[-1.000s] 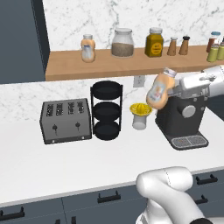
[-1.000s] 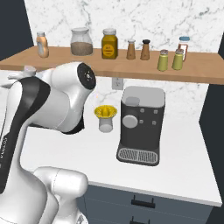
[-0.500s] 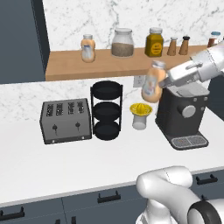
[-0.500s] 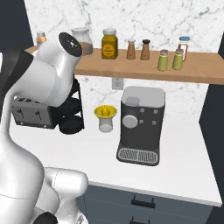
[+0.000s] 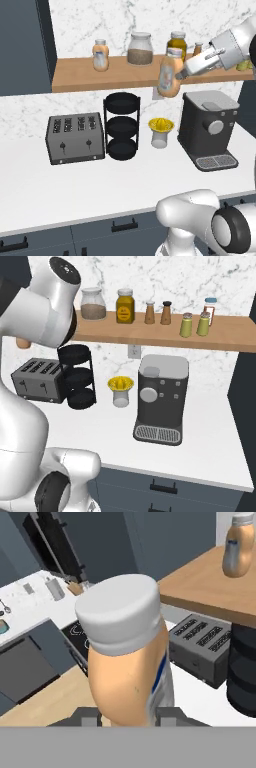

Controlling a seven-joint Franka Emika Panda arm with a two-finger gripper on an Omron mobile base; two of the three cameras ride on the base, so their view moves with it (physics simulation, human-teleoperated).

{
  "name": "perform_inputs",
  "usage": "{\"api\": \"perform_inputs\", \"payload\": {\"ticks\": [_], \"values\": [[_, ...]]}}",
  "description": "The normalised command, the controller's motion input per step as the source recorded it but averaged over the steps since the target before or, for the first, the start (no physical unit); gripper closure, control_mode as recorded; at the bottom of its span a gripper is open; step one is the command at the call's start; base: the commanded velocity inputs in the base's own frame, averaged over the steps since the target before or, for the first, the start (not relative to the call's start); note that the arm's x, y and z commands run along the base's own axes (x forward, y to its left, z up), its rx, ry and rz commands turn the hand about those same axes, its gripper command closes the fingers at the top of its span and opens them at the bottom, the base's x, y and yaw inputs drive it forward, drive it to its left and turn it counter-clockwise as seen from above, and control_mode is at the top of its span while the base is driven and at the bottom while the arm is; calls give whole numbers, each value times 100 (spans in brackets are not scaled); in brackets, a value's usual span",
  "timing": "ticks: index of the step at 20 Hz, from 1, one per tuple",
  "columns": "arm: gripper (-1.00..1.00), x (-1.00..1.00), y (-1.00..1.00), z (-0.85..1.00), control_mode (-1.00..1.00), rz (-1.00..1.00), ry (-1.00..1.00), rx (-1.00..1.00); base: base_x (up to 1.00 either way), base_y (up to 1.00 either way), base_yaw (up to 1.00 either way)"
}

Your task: Put the shaker and condiment bottle from the counter next to their counterparts in the cabinet.

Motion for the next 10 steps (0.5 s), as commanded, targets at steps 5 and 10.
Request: {"api": "perform_inputs", "payload": {"ticks": [5,10], "values": [[100,25,9,30,-100,2,-13,-3,0,0,0],[100,21,18,0,-100,1,-21,-17,0,0,0]]}}
